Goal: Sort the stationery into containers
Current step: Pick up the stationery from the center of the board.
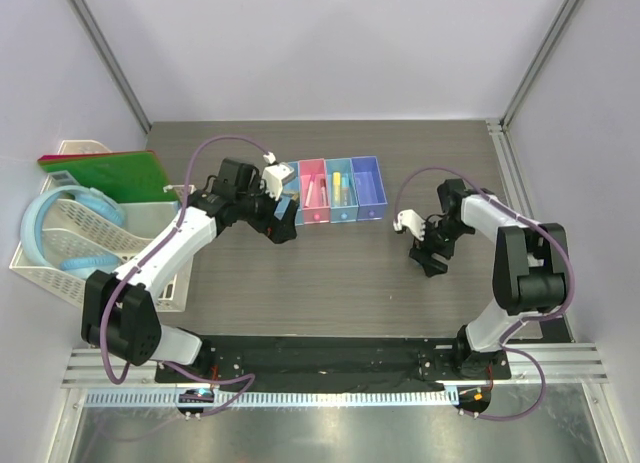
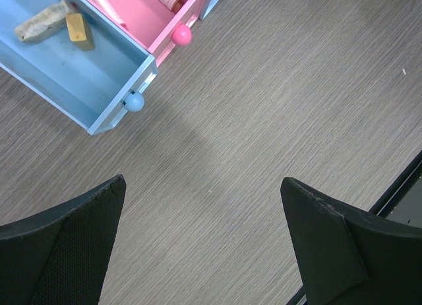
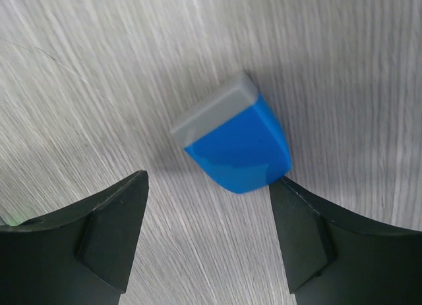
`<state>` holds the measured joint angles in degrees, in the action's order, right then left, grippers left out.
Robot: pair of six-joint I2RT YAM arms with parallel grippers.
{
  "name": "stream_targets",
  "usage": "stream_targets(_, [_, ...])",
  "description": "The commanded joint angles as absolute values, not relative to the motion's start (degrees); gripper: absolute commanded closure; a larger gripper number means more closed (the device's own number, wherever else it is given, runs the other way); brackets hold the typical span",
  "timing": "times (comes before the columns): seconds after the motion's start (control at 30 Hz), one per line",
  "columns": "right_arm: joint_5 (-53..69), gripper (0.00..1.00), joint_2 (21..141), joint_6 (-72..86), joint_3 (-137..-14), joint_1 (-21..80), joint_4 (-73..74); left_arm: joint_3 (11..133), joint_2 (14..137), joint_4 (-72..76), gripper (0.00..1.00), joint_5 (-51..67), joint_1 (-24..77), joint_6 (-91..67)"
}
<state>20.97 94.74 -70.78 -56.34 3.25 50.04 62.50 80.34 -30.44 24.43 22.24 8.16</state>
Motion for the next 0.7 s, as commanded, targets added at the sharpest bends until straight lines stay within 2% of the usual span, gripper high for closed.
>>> stream_targets(0.0, [23.7, 0.21, 92.5, -70.8, -53.4, 6.4, 50.1, 63.6, 79.0, -31.3, 0.00, 23.6, 22.0, 9.3])
stream_targets(0.27, [23.6, 0.23, 90.9, -67.0, -51.9, 13.5, 47.9, 63.0, 78.5, -31.3, 0.00, 23.5, 22.0, 9.1])
stream_targets(0.43, [17.9, 0.22, 89.1, -67.8, -50.7, 13.8, 44.7, 62.7, 78.1, -31.8, 0.00, 23.5, 22.0, 9.5])
stream_targets(0.67, [16.4, 0.19, 90.6, -71.3, -54.6, 14.1, 44.6, 62.6, 78.6, -32.3, 0.00, 22.8, 22.1, 9.9])
